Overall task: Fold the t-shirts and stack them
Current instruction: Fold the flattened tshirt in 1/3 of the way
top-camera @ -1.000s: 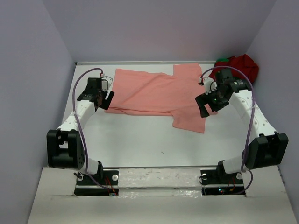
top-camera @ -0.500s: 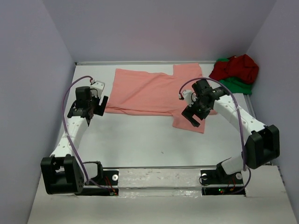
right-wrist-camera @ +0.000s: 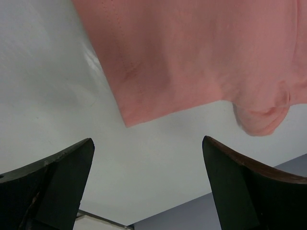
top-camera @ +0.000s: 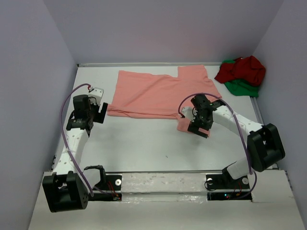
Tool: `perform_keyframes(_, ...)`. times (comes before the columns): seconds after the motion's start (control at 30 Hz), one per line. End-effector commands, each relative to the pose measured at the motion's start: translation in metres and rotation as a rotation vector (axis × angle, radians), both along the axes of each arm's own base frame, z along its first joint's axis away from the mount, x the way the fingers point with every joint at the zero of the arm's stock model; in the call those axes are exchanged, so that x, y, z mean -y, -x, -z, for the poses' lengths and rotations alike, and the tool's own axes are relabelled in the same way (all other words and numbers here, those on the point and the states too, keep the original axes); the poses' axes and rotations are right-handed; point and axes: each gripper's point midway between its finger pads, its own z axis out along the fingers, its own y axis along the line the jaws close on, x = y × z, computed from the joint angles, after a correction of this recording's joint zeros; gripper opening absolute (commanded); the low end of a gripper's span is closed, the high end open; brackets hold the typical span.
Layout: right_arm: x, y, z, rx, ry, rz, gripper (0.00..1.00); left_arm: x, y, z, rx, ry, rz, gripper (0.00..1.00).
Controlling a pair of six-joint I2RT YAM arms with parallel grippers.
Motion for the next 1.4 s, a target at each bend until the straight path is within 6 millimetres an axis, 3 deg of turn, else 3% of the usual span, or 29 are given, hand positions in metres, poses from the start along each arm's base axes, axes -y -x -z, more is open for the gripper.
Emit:
perform_keyframes(0.0, -0.019, -0.012, 0.004, 0.03, -0.005, -0.087, 1.0, -0.002, -0.001, -0.005, 0.033, 0.015, 0.001, 0.99)
perform_keyframes(0.33, -0.057, 0.01, 0.013, -0.038, -0.036, -0.177, 0.94, -0.012, -0.003, -0.003, 0.016, 0.022, -0.036, 0.99)
perform_keyframes(0.5, -0.071, 0.009, 0.023, -0.057, -0.059, -0.189, 0.91, -0.014, -0.003, -0.002, 0.014, 0.02, -0.039, 0.99)
perform_keyframes(0.8, -0.076, -0.005, 0.052, -0.041, -0.02, -0.181, 0.9, -0.013, -0.001, 0.001, 0.016, 0.028, -0.035, 0.99)
perform_keyframes(1.1, -0.078, -0.011, 0.063, -0.044, -0.007, -0.166, 0.87, -0.01, -0.002, 0.001, 0.017, 0.037, -0.024, 0.99)
perform_keyframes(1.37, -0.074, -0.03, 0.069, 0.038, 0.044, -0.161, 0.83, -0.01, 0.0, 0.001, 0.021, 0.033, -0.018, 0.99)
